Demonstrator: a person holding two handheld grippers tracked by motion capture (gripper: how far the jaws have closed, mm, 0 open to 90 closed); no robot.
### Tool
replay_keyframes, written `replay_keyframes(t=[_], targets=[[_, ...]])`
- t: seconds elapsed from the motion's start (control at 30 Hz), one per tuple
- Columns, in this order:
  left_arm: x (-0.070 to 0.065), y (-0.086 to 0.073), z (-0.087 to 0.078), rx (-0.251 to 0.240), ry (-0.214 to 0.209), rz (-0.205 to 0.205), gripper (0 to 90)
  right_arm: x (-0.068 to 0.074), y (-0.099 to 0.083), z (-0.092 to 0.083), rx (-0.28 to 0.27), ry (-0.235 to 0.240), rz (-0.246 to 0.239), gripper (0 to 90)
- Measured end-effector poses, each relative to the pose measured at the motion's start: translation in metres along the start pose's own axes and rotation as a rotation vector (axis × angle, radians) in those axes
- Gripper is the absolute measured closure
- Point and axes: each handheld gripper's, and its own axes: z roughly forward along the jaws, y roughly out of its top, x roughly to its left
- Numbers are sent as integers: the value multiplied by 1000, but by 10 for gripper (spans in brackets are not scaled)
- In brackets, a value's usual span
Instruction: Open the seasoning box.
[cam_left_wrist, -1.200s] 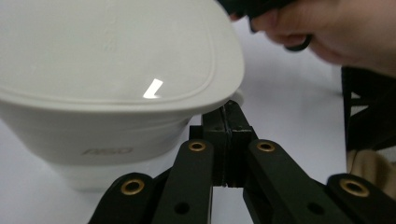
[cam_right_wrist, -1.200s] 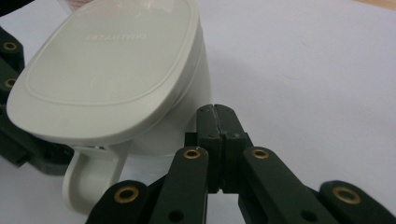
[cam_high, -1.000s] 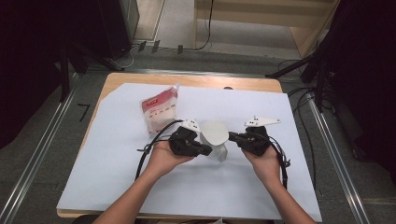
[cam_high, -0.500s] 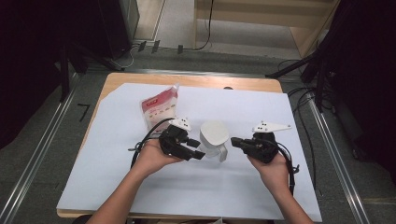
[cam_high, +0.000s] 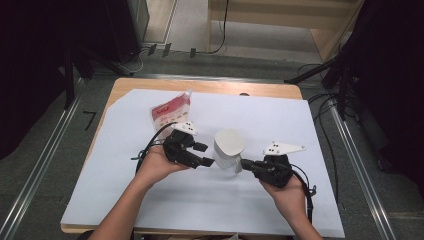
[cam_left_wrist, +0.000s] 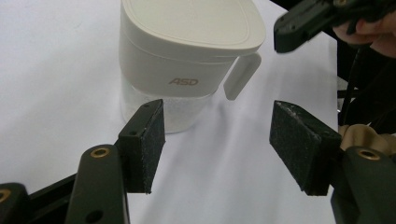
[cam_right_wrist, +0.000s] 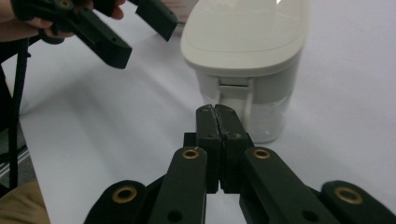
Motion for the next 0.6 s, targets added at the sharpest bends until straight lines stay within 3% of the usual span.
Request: replay_keyframes(t=[0.1, 0.23, 0.43, 0.53, 0.6], targets=[[1, 1, -2, -11, 12, 3, 369, 5, 0, 5, 11, 11, -13, 896], [-1, 3, -3, -42, -1, -24, 369, 12, -2, 15, 27, 25, -24, 898], [-1, 4, -5, -37, 21, -4, 372, 18, -5, 29, 47, 30, -32, 900], [-4, 5, -7, -64, 51, 43, 385, 18, -8, 34, 62, 23, -35, 900], [-6, 6, -7, -86, 44, 44, 386, 17, -9, 36, 65, 19, -33, 900]])
